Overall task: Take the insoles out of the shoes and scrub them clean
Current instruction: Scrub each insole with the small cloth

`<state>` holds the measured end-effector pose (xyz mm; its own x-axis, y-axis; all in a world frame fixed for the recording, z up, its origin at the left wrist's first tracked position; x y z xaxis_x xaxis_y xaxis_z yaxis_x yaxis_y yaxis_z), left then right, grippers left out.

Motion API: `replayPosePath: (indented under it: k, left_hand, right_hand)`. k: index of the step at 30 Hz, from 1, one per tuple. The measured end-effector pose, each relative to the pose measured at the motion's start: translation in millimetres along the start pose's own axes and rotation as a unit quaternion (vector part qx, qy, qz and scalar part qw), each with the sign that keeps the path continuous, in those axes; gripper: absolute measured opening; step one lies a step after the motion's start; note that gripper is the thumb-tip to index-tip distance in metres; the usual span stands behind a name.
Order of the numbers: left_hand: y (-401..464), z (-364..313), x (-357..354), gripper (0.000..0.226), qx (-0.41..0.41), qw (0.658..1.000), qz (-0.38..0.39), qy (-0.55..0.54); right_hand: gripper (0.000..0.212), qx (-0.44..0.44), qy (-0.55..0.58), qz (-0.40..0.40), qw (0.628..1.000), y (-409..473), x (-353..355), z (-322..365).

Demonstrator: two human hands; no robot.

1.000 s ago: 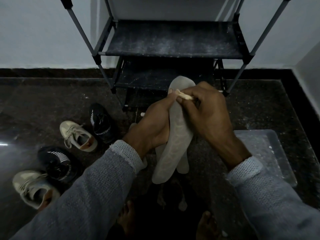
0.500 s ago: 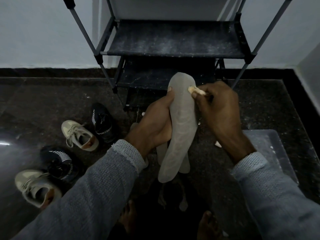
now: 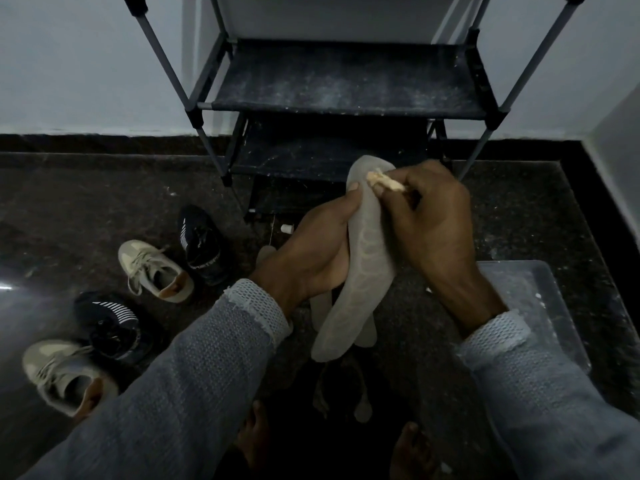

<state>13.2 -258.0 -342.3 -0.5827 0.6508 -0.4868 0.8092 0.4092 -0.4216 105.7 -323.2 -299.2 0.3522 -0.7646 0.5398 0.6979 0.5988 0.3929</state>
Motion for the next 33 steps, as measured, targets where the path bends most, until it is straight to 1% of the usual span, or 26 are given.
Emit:
replayPosePath:
  k: [2, 4, 7, 8, 10, 12, 14, 17, 22, 24, 29, 30, 31, 33]
  left_hand:
    - [0, -1, 1, 0.041, -0.004, 1.0, 0.003, -0.004]
    - [0, -1, 3, 0.04, -0.006, 1.0, -0.002, -0.002]
    - [-3, 0, 4, 0.038, 0.001, 1.0, -0.016, 0.016]
    - [-2, 1, 4, 0.039, 0.004, 0.999, -0.022, 0.026]
    - [-1, 0, 5, 0.043, 0.003, 0.999, -0.034, 0.032]
    - [-1, -4, 4, 0.046, -0.004, 0.999, -0.04, 0.025]
    - [-1, -7, 4, 0.047, -0.011, 0.999, -0.04, 0.009]
    - [-1, -10, 5, 0.045, -0.018, 0.999, -0.043, -0.013]
    - [-3, -14, 8, 0.043, -0.031, 0.998, -0.045, -0.026]
    - [-4, -15, 8, 0.045, -0.037, 0.998, -0.043, -0.026]
    - [-8, -12, 0, 0.044, -0.049, 0.998, -0.021, -0.022]
    - [-7, -12, 0, 0.043, -0.055, 0.998, -0.024, -0.021]
    - [-7, -13, 1, 0.043, -0.062, 0.997, -0.032, -0.018]
    - [-6, -14, 4, 0.042, -0.073, 0.996, -0.052, -0.005]
  right_hand:
    - [0.011, 0.032, 0.034, 0.035, 0.998, -5, -7, 12]
    - [0.011, 0.038, 0.03, 0.051, 0.998, -2, -10, 13]
    - [0.012, -0.018, -0.023, 0.023, 0.999, 6, -3, -7]
    - [0.012, -0.045, -0.018, 0.013, 0.999, 6, 1, -14]
    - [0.013, -0.108, 0.046, 0.005, 0.993, 5, 5, -24]
    - [0.01, -0.167, 0.128, 0.011, 0.978, 5, 6, -31]
    - [0.007, -0.206, 0.177, 0.027, 0.962, 4, 6, -33]
    - [0.008, -0.223, 0.202, 0.055, 0.952, 3, 5, -32]
    - [0.015, -0.243, 0.223, 0.094, 0.939, 1, 3, -31]
    - [0.013, -0.263, 0.267, 0.083, 0.923, 0, 3, -32]
    - [0.012, -0.297, 0.345, 0.018, 0.89, 1, 6, -37]
    - [0.012, -0.295, 0.344, 0.012, 0.891, 0, 6, -37]
    - [0.013, -0.284, 0.33, 0.01, 0.9, 0, 6, -35]
    - [0.014, -0.234, 0.264, 0.014, 0.936, 0, 6, -28]
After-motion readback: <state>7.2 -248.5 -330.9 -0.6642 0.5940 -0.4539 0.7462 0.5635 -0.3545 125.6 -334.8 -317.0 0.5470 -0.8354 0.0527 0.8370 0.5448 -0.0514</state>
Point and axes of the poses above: each hand's wrist, its own y-axis towards the middle knuckle, its own x-axis out of the back of the hand, z = x × y, the point moved 6 cm from there along y, towards the middle knuckle, and after that the axes turned 5 degrees about -x, right-handed, at the moved point
